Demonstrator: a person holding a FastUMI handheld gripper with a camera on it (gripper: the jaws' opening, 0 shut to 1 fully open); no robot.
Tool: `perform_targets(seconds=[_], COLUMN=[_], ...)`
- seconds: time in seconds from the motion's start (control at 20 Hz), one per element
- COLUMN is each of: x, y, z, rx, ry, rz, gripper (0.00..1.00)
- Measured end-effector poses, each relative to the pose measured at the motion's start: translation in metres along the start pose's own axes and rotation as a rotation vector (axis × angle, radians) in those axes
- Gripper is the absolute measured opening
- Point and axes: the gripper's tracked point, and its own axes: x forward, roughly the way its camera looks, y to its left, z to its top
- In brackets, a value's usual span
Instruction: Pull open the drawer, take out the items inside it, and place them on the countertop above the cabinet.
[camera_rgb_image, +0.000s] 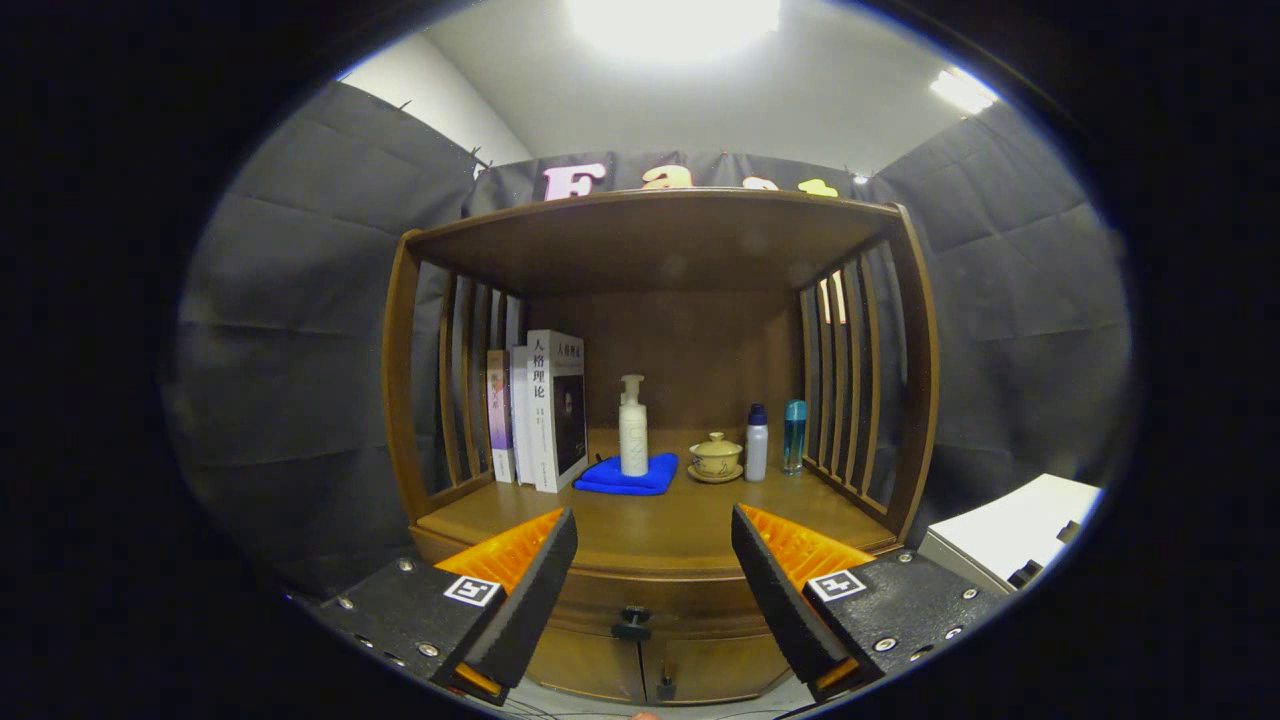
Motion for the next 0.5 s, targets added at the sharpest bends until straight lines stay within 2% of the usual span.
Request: perform_targets(seconds=[0.5], x=[0.02], y=[0.031], z=[-0.056], rx=[-0.059], ry=[0.068], rz=[-0.013], gripper=[0.96])
